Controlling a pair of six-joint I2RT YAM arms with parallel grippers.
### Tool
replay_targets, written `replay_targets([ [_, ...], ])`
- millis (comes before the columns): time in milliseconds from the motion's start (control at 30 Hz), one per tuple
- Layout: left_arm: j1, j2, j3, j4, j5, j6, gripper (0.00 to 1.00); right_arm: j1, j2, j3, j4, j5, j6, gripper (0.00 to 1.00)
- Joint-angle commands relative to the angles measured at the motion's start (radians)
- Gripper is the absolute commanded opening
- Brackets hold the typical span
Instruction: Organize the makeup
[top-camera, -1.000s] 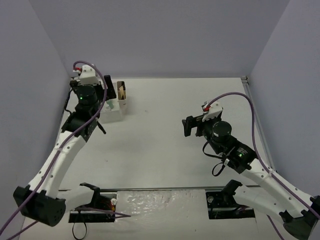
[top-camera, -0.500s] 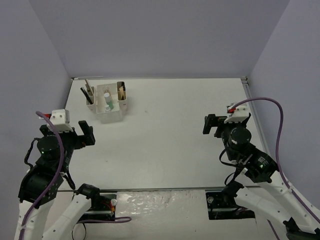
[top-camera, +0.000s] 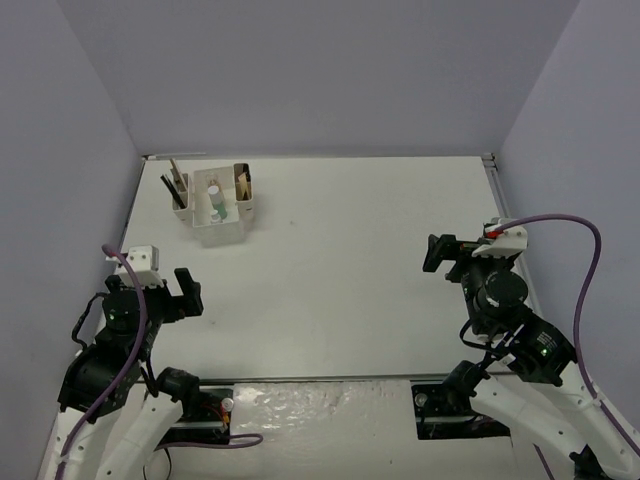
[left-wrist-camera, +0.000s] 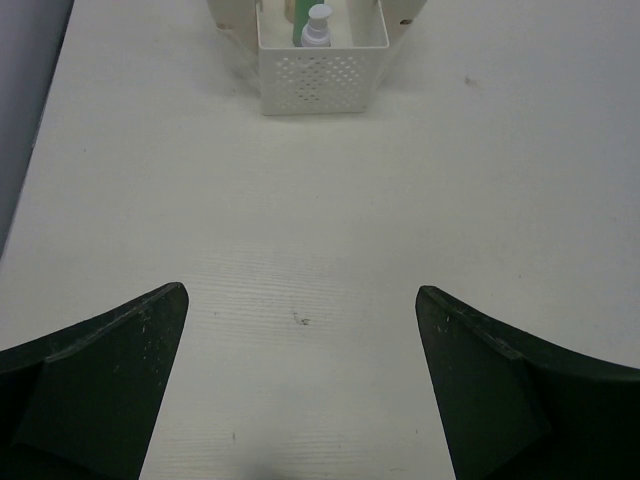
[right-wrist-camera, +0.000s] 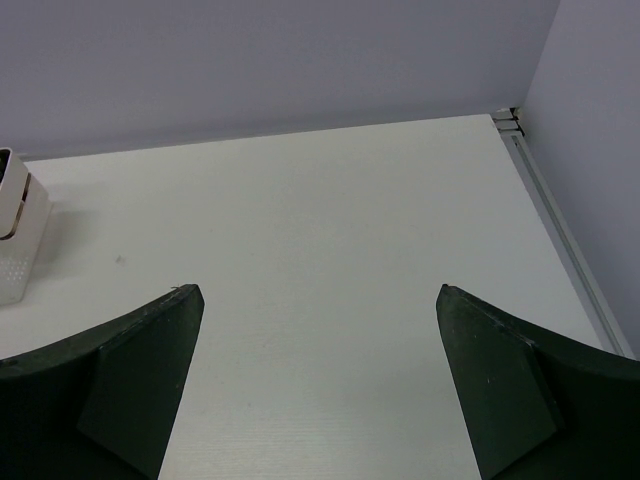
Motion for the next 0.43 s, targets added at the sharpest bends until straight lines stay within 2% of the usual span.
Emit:
replay_targets([
  [0,0.004,0.005,-0.005,0.082,-0.016,-0.017,0.97,-0.002,0.020,0.000,0.050,0.037,0.004,1.00],
  [400,0.004,0.008,-0.033,0.091,-0.012,-0.026,0.97,0.000,0.026,0.001,0.051,0.026,0.000,1.00],
])
